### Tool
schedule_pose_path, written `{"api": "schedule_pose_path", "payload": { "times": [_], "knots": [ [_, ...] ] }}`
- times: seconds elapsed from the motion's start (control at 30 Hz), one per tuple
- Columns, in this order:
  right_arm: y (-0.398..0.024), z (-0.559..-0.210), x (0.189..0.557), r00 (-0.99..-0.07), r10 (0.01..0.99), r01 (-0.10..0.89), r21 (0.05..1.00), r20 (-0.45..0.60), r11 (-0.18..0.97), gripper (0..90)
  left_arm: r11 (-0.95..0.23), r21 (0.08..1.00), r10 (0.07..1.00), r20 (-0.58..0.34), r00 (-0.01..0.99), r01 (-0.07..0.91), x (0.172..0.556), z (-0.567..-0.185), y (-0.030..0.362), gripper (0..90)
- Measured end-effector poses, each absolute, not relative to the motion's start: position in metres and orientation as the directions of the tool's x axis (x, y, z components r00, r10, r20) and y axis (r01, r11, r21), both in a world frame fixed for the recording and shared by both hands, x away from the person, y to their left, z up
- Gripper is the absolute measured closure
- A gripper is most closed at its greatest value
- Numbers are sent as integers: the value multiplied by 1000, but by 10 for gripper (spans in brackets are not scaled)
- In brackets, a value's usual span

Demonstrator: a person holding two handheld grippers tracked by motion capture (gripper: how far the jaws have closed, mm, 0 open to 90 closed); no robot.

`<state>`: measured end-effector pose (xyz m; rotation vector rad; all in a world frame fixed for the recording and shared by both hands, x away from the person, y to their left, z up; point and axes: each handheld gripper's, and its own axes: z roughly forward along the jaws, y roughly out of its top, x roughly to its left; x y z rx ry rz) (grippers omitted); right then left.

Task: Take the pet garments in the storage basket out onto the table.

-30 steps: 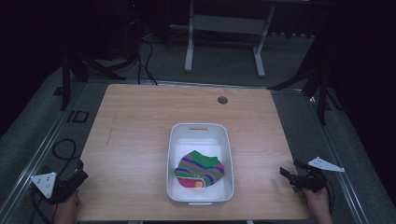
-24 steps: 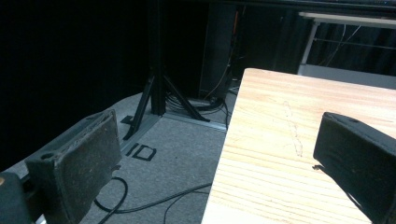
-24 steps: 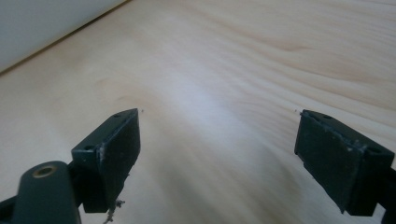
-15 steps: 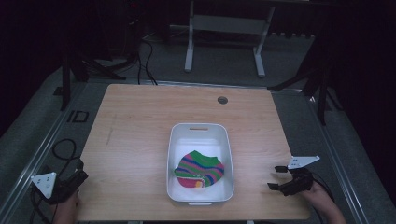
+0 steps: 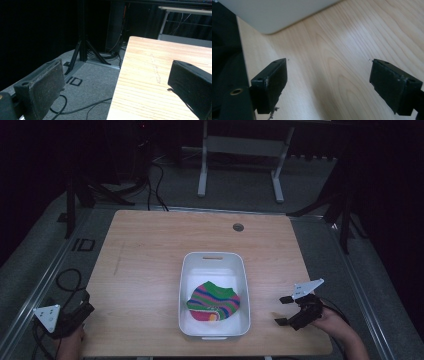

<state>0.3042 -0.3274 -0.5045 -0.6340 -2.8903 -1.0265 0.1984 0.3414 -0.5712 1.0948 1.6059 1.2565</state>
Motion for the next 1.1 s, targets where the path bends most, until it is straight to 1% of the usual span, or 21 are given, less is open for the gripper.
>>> {"api": "schedule_pose_path", "payload": {
  "times": [0.17,0.27,0.33,0.6,0.8,0.93,1.0,1.1],
  "knots": [
    [-308,-487,306,-935,331,338,613,131,714,142,132,980,951,-83,-299,150,198,-571,342,12],
    [-298,-475,307,-945,309,303,622,102,722,141,132,980,951,-82,-298,150,198,-571,342,12],
    [-292,-466,308,-953,296,269,625,63,733,141,134,979,951,-84,-297,151,198,-571,342,12],
    [-263,-440,315,-969,245,218,627,45,747,146,130,980,953,-81,-293,151,198,-571,342,12],
    [-239,-431,317,-979,202,180,625,37,760,135,133,980,952,-84,-293,150,198,-571,342,12],
    [-222,-430,318,-984,171,161,615,43,772,123,134,980,953,-85,-292,150,198,-571,342,12],
    [-214,-431,317,-989,149,135,608,28,783,116,134,979,953,-85,-291,152,198,-571,343,12],
    [-198,-433,317,-992,119,124,599,48,791,127,134,979,953,-86,-289,151,198,-571,343,12]
  ]
}}
